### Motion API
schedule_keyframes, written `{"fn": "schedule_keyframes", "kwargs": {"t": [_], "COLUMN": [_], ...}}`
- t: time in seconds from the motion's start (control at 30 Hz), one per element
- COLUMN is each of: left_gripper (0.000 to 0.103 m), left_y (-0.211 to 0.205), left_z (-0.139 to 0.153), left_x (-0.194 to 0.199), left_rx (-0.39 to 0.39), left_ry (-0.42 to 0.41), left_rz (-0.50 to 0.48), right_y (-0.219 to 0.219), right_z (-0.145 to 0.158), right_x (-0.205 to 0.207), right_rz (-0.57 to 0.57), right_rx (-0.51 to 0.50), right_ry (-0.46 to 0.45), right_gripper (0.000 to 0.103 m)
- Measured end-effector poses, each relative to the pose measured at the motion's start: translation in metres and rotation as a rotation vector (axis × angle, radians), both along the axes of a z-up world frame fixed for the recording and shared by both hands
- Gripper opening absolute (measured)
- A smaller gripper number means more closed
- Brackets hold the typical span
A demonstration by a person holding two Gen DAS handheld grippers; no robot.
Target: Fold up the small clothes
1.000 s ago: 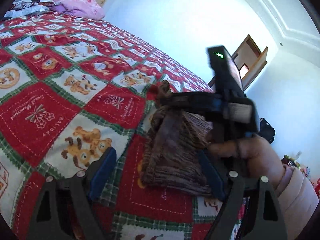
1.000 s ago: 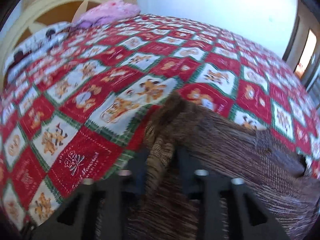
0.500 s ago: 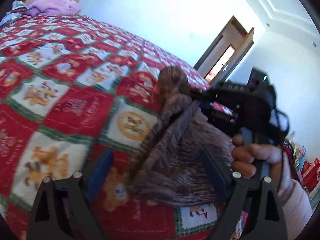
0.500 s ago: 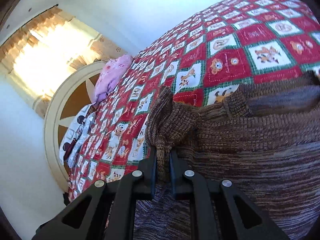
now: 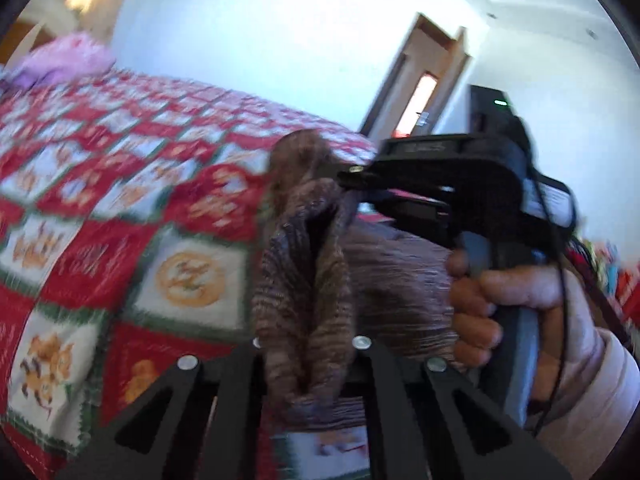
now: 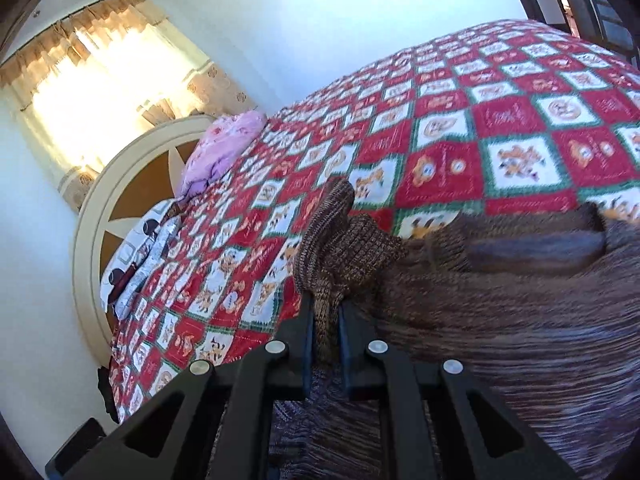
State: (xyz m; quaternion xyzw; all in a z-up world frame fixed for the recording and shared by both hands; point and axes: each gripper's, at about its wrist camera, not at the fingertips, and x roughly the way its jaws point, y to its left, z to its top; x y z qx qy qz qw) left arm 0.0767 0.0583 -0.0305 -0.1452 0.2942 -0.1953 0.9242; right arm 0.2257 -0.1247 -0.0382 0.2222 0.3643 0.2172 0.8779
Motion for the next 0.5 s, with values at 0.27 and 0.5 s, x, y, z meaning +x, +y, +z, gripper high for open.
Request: {"fn": "schedule_keyframes", "kwargs": {"t": [0.27, 0.5], "left_gripper": [0.007, 0.007], "left_y": [-0.078, -0.148], "left_z": [0.039, 0.050], "left_x": [-0.009, -0.015], "left_rx": [0.091, 0.120], "left_ry": [-0.130, -0.162], "left_rz": [-0.183, -0.329], "right_y": [-0.063, -0.132], "right_z": [0.032, 0.043], "right_x": [-0.015, -0.037], "right_rz": [-0.051, -0.086], "right_rx": [-0.052, -0.146], "right_ry": [-0.060, -0.071], "right_gripper": [0.009, 0.009]}}
